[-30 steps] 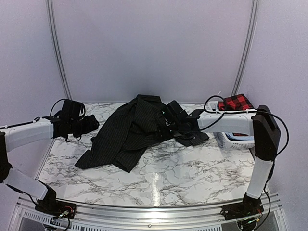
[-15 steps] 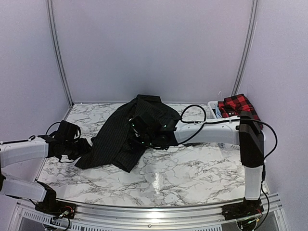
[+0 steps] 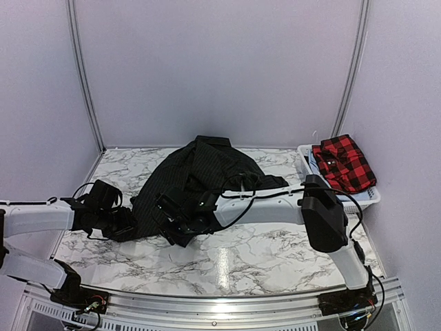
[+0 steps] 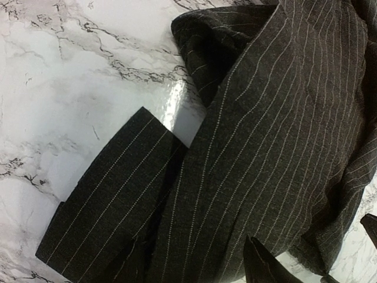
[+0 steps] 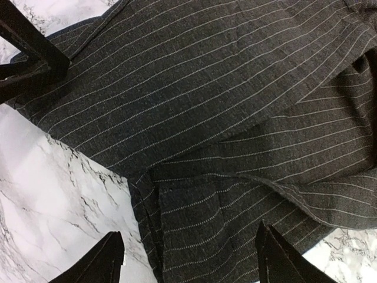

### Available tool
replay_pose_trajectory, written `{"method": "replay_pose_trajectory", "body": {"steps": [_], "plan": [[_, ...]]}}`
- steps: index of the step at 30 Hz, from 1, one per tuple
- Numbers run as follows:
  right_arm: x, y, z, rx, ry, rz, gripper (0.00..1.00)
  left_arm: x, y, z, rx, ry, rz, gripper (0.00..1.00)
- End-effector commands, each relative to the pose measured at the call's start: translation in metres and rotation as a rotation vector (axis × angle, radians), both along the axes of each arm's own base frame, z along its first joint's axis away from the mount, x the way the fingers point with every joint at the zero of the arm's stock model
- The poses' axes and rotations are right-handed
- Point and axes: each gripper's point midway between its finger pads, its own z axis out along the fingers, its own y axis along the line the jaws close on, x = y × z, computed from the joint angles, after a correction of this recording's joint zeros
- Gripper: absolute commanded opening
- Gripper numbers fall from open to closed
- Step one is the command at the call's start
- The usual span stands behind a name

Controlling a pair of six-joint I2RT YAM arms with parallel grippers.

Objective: Fold and stack the long sleeve shirts
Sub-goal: Flatten out the crumpled shirt at the center of the board.

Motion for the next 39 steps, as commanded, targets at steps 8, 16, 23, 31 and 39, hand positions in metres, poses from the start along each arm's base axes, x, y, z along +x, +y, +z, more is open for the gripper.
{"method": "replay_pose_trajectory", "body": {"steps": [8, 16, 23, 31, 39], "plan": [[0.02, 0.004, -0.012, -0.03, -0.031, -0.044, 0.63, 0.003, 0.002, -0.018, 0.066, 0.042, 0.02, 0.42], [0.027, -0.015, -0.017, -0.015, -0.007, -0.066, 0.24, 0.013, -0.002, -0.012, 0.066, 0.026, 0.038, 0.06], [0.035, -0.046, -0.017, -0.021, 0.009, -0.118, 0.0, 0.026, 0.005, 0.021, 0.077, -0.072, 0.085, 0.0], [0.038, -0.092, 0.0, 0.001, -0.001, -0.208, 0.0, 0.051, 0.017, 0.086, 0.156, -0.213, 0.124, 0.0], [0.032, -0.149, 0.007, -0.003, 0.003, -0.312, 0.0, 0.102, 0.041, 0.159, 0.353, -0.323, 0.16, 0.0]]}}
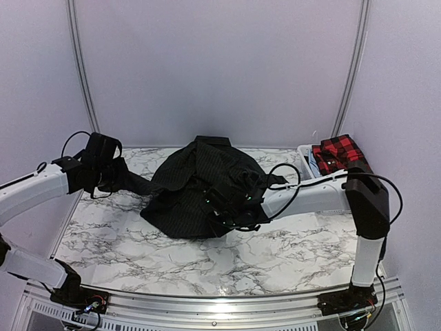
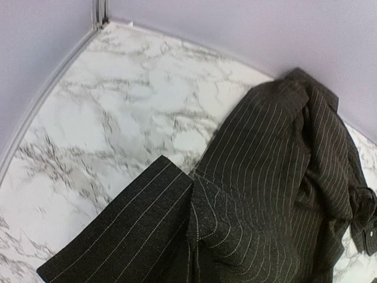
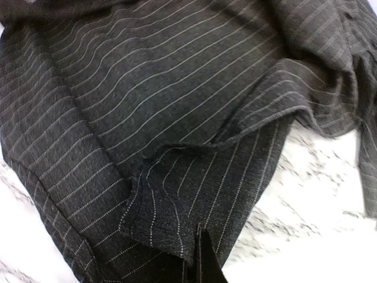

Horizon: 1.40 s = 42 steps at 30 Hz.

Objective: Fold and stack the long sleeve shirts
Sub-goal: Flatten out the crumpled shirt at the center of the board.

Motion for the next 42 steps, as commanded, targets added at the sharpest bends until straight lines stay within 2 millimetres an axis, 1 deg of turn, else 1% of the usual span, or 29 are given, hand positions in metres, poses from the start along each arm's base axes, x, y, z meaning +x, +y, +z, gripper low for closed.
{"method": "replay_pose_trajectory", "body": {"steps": [1, 2, 4, 5, 8, 9, 12, 13, 14, 16, 17, 18, 19, 22, 26, 28, 30, 31, 33, 35, 37, 40, 42], "plan": [[0.003, -0.025, 0.015, 0.037, -0.025, -0.084, 0.0, 0.027, 0.031, 0.028, 0.172, -0.012, 0.063, 0.0], [0.001, -0.03, 0.014, 0.035, -0.021, -0.093, 0.0, 0.037, 0.035, 0.04, 0.182, -0.031, 0.075, 0.0], [-0.006, -0.041, 0.012, 0.032, -0.006, -0.108, 0.0, 0.054, 0.045, 0.049, 0.196, -0.04, 0.099, 0.0], [-0.009, -0.045, 0.015, 0.041, -0.004, -0.114, 0.0, 0.064, 0.048, 0.053, 0.202, -0.043, 0.106, 0.0], [-0.019, -0.06, 0.015, 0.048, 0.016, -0.124, 0.0, 0.092, 0.058, 0.058, 0.227, -0.039, 0.125, 0.0], [-0.024, -0.064, 0.015, 0.052, 0.023, -0.124, 0.0, 0.101, 0.063, 0.057, 0.243, -0.032, 0.135, 0.0], [-0.036, -0.075, 0.017, 0.058, 0.043, -0.117, 0.0, 0.128, 0.084, 0.058, 0.261, -0.025, 0.176, 0.0], [-0.04, -0.078, 0.018, 0.057, 0.046, -0.11, 0.0, 0.139, 0.092, 0.053, 0.259, -0.011, 0.189, 0.0], [-0.045, -0.082, 0.018, 0.052, 0.049, -0.104, 0.0, 0.148, 0.098, 0.052, 0.251, -0.008, 0.198, 0.0], [-0.053, -0.091, 0.016, 0.032, 0.058, -0.1, 0.0, 0.167, 0.113, 0.056, 0.259, -0.007, 0.219, 0.0], [-0.058, -0.097, 0.012, 0.015, 0.068, -0.099, 0.0, 0.177, 0.117, 0.056, 0.265, -0.002, 0.217, 0.0], [-0.061, -0.102, 0.011, 0.01, 0.073, -0.101, 0.0, 0.187, 0.119, 0.059, 0.269, -0.006, 0.215, 0.0], [-0.065, -0.106, 0.008, 0.001, 0.08, -0.102, 0.0, 0.197, 0.121, 0.071, 0.27, -0.029, 0.22, 0.0], [-0.075, -0.118, 0.002, -0.012, 0.104, -0.109, 0.0, 0.222, 0.125, 0.085, 0.267, -0.068, 0.227, 0.0], [-0.08, -0.127, 0.001, -0.022, 0.117, -0.127, 0.0, 0.255, 0.128, 0.116, 0.263, -0.154, 0.233, 0.0], [-0.082, -0.13, 0.001, -0.024, 0.122, -0.131, 0.0, 0.268, 0.132, 0.124, 0.267, -0.186, 0.247, 0.0], [-0.084, -0.13, 0.001, -0.021, 0.131, -0.131, 0.0, 0.279, 0.135, 0.125, 0.257, -0.206, 0.25, 0.0], [-0.086, -0.129, 0.001, -0.02, 0.135, -0.127, 0.0, 0.284, 0.136, 0.121, 0.249, -0.207, 0.247, 0.0], [-0.088, -0.127, 0.002, -0.017, 0.138, -0.118, 0.0, 0.292, 0.13, 0.115, 0.219, -0.214, 0.217, 0.0], [-0.09, -0.124, 0.002, -0.004, 0.144, -0.112, 0.0, 0.295, 0.128, 0.108, 0.197, -0.207, 0.216, 0.0], [-0.089, -0.121, 0.004, -0.002, 0.149, -0.106, 0.0, 0.296, 0.126, 0.102, 0.177, -0.201, 0.216, 0.07], [-0.088, -0.117, 0.011, -0.004, 0.149, -0.094, 0.0, 0.296, 0.125, 0.094, 0.159, -0.191, 0.223, 0.27], [-0.087, -0.114, 0.014, -0.001, 0.151, -0.082, 0.0, 0.298, 0.118, 0.087, 0.121, -0.183, 0.2, 0.39]]}}
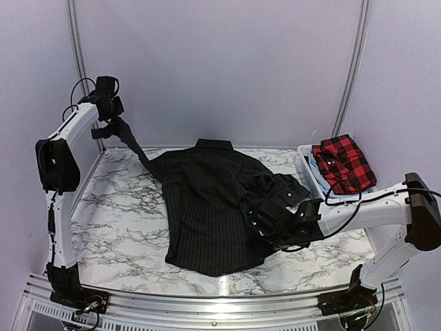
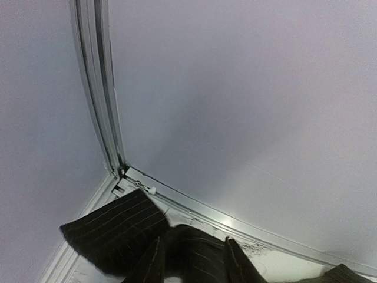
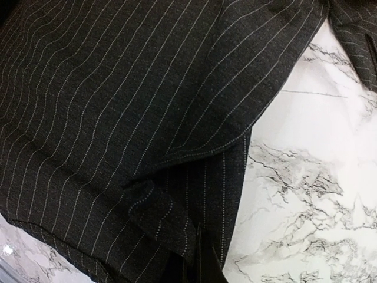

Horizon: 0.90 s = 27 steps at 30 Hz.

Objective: Fold and stack the long sleeve shirts
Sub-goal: Flatten out the crumpled shirt at the center of the board.

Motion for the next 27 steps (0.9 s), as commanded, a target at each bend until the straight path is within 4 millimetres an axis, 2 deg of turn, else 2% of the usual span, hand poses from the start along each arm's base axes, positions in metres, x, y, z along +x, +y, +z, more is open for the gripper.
{"method": "replay_pose_trajectory", "body": {"steps": [1, 5, 8, 9, 11, 16, 21, 24, 27], "plan": [[0.001, 0.013, 0.018, 0.029, 0.006, 0.025, 0.0, 0.004, -0.011, -0.01, -0.077, 0.002, -0.043, 0.48], [0.01, 0.014, 0.025, 0.017, -0.001, 0.02, 0.12, -0.005, -0.046, -0.013, -0.078, 0.027, -0.103, 0.85], [0.017, 0.021, 0.035, 0.039, -0.009, 0.016, 0.42, -0.02, -0.077, -0.011, -0.048, 0.047, -0.154, 0.98], [0.019, 0.024, 0.039, 0.048, -0.014, 0.016, 0.5, -0.028, -0.086, -0.02, -0.044, 0.074, -0.167, 0.99], [0.026, 0.032, 0.052, 0.073, -0.036, 0.014, 0.67, -0.043, -0.105, -0.024, -0.042, 0.09, -0.2, 0.99], [0.041, 0.047, 0.082, 0.143, -0.102, -0.005, 0.86, -0.091, -0.146, -0.035, -0.053, 0.1, -0.269, 0.99], [0.058, 0.051, 0.107, 0.192, -0.188, -0.056, 0.98, -0.143, -0.195, -0.046, -0.083, 0.09, -0.387, 0.99], [0.068, 0.051, 0.117, 0.219, -0.231, -0.086, 0.98, -0.168, -0.213, -0.056, -0.109, 0.09, -0.441, 0.99], [0.072, 0.048, 0.122, 0.231, -0.263, -0.111, 0.99, -0.186, -0.22, -0.063, -0.129, 0.102, -0.477, 0.99]]}}
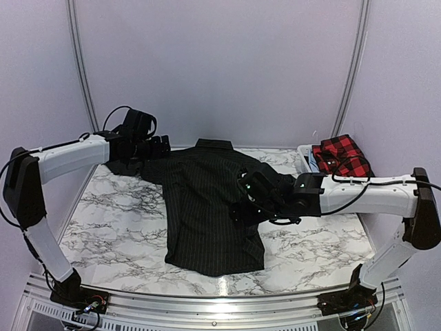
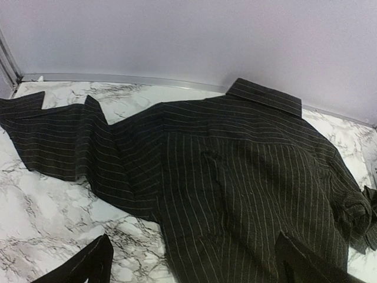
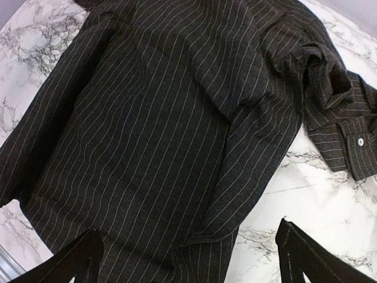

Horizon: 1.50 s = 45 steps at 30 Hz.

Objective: Fold and stack the long sleeve shirts
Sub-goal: Flatten out the crumpled shirt at the center of the board.

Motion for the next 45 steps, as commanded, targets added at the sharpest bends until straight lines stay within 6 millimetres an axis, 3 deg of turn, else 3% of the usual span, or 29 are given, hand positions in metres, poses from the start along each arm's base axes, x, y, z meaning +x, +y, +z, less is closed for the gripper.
{"method": "replay_pose_trajectory", "body": {"steps": [1, 6, 10, 14, 18, 24, 31, 37, 42, 45], "plan": [[0.019, 0.0, 0.033, 0.084, -0.108, -0.066, 0.99, -0.016, -0.01, 0.004, -0.077, -0.033, -0.036, 0.99], [0.018, -0.006, 0.043, 0.135, -0.148, -0.069, 0.99, -0.048, -0.008, 0.005, -0.122, -0.013, -0.102, 0.99], [0.013, -0.013, 0.035, 0.111, -0.132, -0.067, 0.98, -0.087, -0.004, -0.007, -0.179, 0.037, -0.149, 0.99], [0.007, -0.029, 0.031, 0.093, -0.135, -0.087, 0.99, -0.131, -0.004, -0.039, -0.182, 0.1, -0.169, 0.99], [0.007, -0.046, 0.033, 0.097, -0.201, -0.106, 0.99, -0.163, -0.002, -0.066, -0.193, 0.161, -0.173, 0.99], [0.012, -0.042, 0.033, 0.15, -0.234, -0.114, 0.98, -0.186, -0.011, -0.081, -0.224, 0.221, -0.194, 0.98], [0.005, -0.017, 0.007, 0.135, -0.14, -0.012, 0.94, -0.216, -0.04, -0.097, -0.211, 0.311, -0.255, 0.92], [0.006, -0.021, 0.002, 0.098, -0.154, -0.009, 0.93, -0.241, -0.068, -0.113, -0.182, 0.376, -0.327, 0.86], [0.005, -0.019, 0.003, 0.107, -0.151, -0.001, 0.91, -0.253, -0.08, -0.12, -0.17, 0.419, -0.356, 0.76], [0.003, -0.017, -0.005, 0.106, -0.125, 0.006, 0.89, -0.261, -0.075, -0.128, -0.136, 0.452, -0.344, 0.65]]}}
